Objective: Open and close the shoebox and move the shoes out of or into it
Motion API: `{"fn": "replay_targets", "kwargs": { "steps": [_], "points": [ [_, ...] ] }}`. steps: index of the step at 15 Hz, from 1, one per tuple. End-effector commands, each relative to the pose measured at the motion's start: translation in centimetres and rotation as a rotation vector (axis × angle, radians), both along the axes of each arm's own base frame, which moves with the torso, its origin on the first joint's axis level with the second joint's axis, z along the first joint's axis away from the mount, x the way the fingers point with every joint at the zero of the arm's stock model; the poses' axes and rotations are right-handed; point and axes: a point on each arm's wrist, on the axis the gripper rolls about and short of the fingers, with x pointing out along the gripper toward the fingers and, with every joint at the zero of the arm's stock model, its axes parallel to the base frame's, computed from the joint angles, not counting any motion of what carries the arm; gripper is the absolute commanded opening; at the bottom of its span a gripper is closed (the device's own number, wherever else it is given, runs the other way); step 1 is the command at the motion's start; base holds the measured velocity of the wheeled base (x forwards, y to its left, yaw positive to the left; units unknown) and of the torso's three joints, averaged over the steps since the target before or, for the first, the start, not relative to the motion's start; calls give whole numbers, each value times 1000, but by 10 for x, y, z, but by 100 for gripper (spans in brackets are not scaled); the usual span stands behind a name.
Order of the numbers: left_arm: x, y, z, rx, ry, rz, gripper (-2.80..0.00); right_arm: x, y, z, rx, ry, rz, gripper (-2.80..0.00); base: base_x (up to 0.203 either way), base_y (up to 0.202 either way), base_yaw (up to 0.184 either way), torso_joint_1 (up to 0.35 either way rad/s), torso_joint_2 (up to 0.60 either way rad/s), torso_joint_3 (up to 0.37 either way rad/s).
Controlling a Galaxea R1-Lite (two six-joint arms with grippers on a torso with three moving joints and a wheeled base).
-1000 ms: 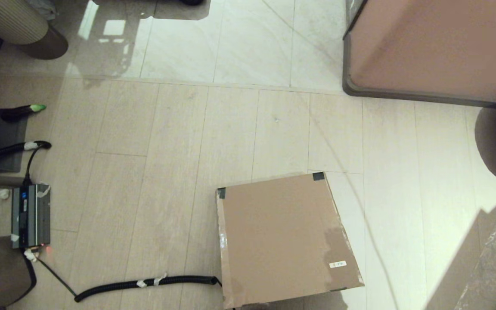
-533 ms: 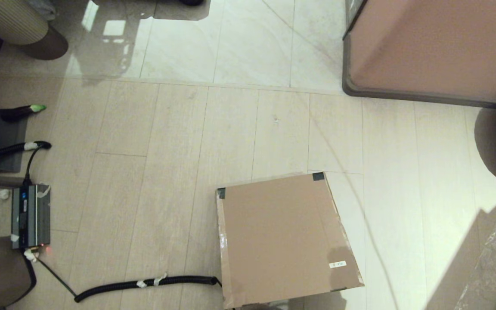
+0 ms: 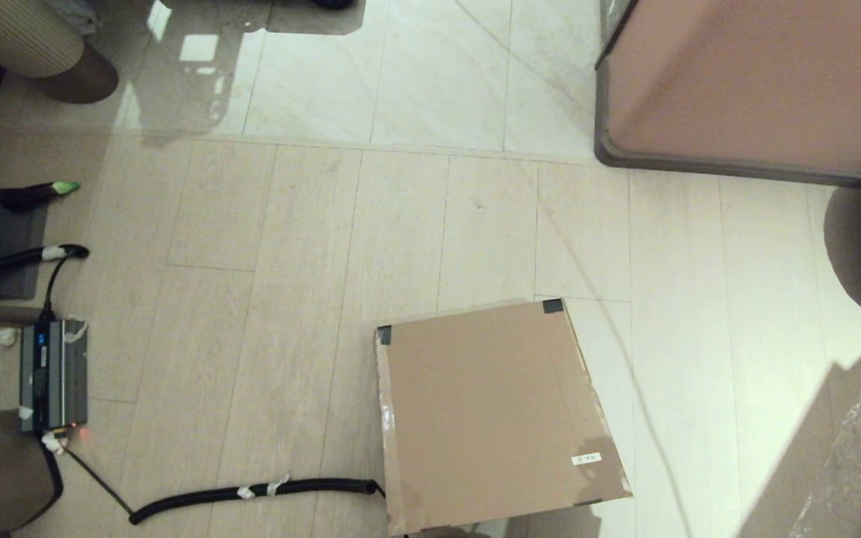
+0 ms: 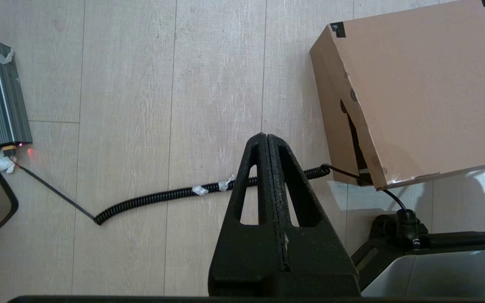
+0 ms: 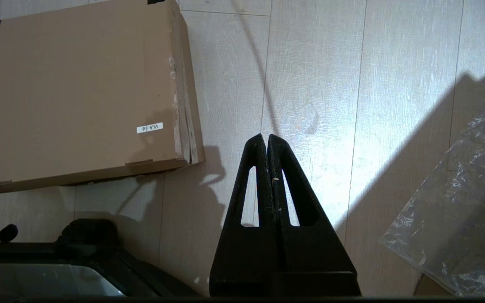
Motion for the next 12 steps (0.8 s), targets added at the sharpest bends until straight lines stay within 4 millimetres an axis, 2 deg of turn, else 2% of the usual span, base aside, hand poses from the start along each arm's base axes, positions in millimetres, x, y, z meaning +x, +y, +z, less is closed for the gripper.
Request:
{"fn": "replay_targets", "kwargs": {
  "steps": [1,12],
  "points": [
    [0,0,0,0,0,0,-280,0,0,0,-1,0,0,-280,0,0,0,0,0,0],
    [0,0,0,0,0,0,-280,0,0,0,1,0,0,-280,0,0,0,0,0,0]
  ]
}}
